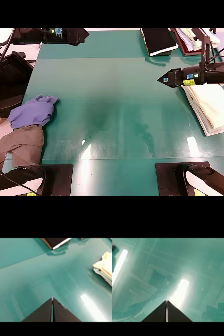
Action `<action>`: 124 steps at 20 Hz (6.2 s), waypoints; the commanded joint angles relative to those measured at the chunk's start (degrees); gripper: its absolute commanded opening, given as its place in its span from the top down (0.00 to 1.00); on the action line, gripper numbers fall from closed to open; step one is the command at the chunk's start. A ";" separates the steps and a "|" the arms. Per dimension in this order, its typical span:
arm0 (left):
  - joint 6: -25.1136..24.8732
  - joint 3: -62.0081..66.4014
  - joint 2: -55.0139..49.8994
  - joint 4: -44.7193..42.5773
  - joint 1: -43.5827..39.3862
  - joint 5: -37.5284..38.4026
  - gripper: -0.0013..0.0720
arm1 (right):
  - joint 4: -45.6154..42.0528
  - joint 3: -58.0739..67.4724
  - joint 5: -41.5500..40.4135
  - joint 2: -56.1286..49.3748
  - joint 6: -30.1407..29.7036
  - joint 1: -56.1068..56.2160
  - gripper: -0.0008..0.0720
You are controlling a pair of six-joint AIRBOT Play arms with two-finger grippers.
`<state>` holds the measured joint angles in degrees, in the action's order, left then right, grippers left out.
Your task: Fold the shirts.
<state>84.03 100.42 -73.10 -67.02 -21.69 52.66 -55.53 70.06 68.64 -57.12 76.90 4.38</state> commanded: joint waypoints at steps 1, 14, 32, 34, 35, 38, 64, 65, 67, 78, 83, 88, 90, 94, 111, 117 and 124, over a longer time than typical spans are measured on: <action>-0.02 0.00 0.02 -0.02 -0.04 -0.28 0.94 | 0.04 0.07 -0.17 -0.02 0.02 0.17 0.96; -0.42 0.00 0.00 -0.35 -0.04 -1.73 0.95 | 0.07 0.07 0.13 -0.02 0.04 0.17 0.96; 3.58 -49.33 5.81 -22.88 32.26 3.23 0.06 | 0.07 0.07 0.31 -0.02 0.02 0.17 0.96; 4.31 -50.97 5.29 -22.84 32.26 2.58 0.12 | 0.07 0.07 0.28 -0.02 0.04 0.17 0.96; 4.50 -50.73 5.40 -22.82 32.26 3.34 0.39 | 0.07 0.07 0.26 -0.02 0.02 0.17 0.96; 4.42 -45.46 5.44 -22.84 32.26 8.35 0.95 | 0.17 0.11 -1.18 0.07 0.04 0.17 0.96; 4.85 -3.19 -7.78 -14.60 -16.02 8.07 0.22 | -0.04 39.82 7.32 -7.80 2.19 -8.74 0.96; 6.19 -3.32 -7.58 -14.58 -11.21 11.74 0.22 | -0.04 39.82 7.32 -7.80 2.19 -8.74 0.96; 7.56 -5.51 -7.54 -13.42 -2.60 16.28 0.22 | -0.02 39.80 7.32 -7.82 2.19 -8.68 0.96; 3.78 -29.11 -17.46 5.44 4.20 -0.66 0.22 | 0.04 35.08 7.96 -8.02 2.19 -8.68 0.96; 4.66 -28.68 -19.39 5.70 2.43 -6.16 0.64 | -0.72 22.43 7.50 -4.87 2.19 -11.21 0.96; 3.72 -19.61 -19.19 5.42 6.67 0.26 0.95 | -1.55 1.92 10.71 -1.14 2.14 -20.52 0.96; 2.47 -16.09 -19.21 5.29 7.56 2.45 0.95 | -1.51 -8.61 10.80 -0.87 2.08 -23.28 0.62; 2.47 -14.67 -19.28 4.50 7.54 3.15 0.95 | 3.78 -25.88 5.90 -5.33 -1.57 -20.20 0.28; 2.49 -8.20 -6.51 -4.66 7.56 5.31 0.95 | 2.84 -3.19 -0.92 -14.73 -6.45 -3.61 0.96; 2.51 4.50 13.88 -8.39 7.56 5.22 0.95 | 2.91 15.47 6.34 4.72 -6.23 -14.16 0.96; 2.99 7.98 26.34 -7.26 7.54 2.64 0.95 | 2.89 30.62 10.67 13.49 -3.37 -25.73 0.96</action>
<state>86.70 107.33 -50.48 -74.59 -14.15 56.34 -52.47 95.02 77.65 -46.37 72.05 -16.95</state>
